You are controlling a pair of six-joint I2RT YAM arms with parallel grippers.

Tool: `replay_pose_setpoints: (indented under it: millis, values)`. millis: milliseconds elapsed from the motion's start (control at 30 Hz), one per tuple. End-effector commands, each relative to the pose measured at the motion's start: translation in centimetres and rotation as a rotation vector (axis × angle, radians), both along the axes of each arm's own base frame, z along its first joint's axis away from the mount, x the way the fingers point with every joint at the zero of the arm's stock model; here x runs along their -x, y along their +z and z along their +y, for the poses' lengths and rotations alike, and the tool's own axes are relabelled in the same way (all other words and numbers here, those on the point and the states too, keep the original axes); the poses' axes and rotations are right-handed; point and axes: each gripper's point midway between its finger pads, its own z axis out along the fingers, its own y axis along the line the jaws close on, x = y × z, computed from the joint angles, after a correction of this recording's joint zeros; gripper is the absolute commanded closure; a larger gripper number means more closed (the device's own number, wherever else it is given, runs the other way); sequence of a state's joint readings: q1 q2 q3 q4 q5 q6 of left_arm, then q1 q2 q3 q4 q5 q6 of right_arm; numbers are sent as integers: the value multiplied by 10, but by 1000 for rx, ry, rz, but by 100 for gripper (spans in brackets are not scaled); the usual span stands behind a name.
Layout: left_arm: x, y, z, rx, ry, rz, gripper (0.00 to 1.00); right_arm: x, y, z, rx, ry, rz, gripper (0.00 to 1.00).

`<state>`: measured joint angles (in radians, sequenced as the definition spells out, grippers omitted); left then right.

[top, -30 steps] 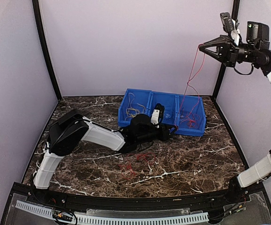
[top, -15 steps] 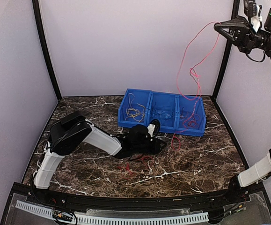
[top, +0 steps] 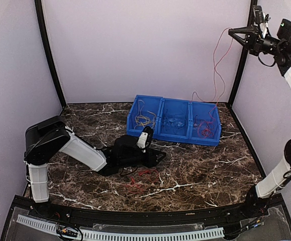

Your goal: Untangle the cables

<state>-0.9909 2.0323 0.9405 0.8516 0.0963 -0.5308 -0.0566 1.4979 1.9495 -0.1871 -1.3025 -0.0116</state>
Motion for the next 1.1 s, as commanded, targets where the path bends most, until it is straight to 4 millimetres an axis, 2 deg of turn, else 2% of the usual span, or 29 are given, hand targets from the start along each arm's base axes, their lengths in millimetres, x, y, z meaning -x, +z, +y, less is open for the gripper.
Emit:
replay_pose_setpoints:
  millis: [0, 100, 167, 267, 333, 400, 500, 733, 800, 900, 1067]
  values:
    - [3, 52, 9, 104, 8, -71, 54, -11, 29, -16, -30, -62, -96, 100]
    - [8, 61, 15, 110, 6, -76, 54, -37, 20, -27, -40, -105, -87, 100]
    - [10, 66, 18, 121, 9, -78, 54, -60, -1, -33, -44, -123, -35, 100]
    - [11, 72, 23, 127, 17, -87, 54, -88, -45, -36, -40, -123, 67, 100]
    - [12, 77, 27, 128, 24, -96, 53, -99, -76, -37, -33, -121, 134, 100]
    - [13, 79, 30, 124, 30, -106, 53, -102, -95, -37, -29, -120, 168, 100]
    - [13, 77, 33, 105, 35, -114, 53, -95, -104, -36, -28, -119, 174, 100]
    - [12, 72, 36, 94, 45, -110, 53, -79, -80, -34, -25, -122, 123, 100]
    - [13, 72, 35, 103, 45, -102, 53, -82, -83, -36, -28, -136, 130, 100]
    - [14, 73, 35, 115, 43, -92, 53, -94, -99, -39, -15, -169, 136, 100]
    - [16, 79, 40, 123, 46, -99, 53, -115, -141, -45, 20, -219, 198, 100]
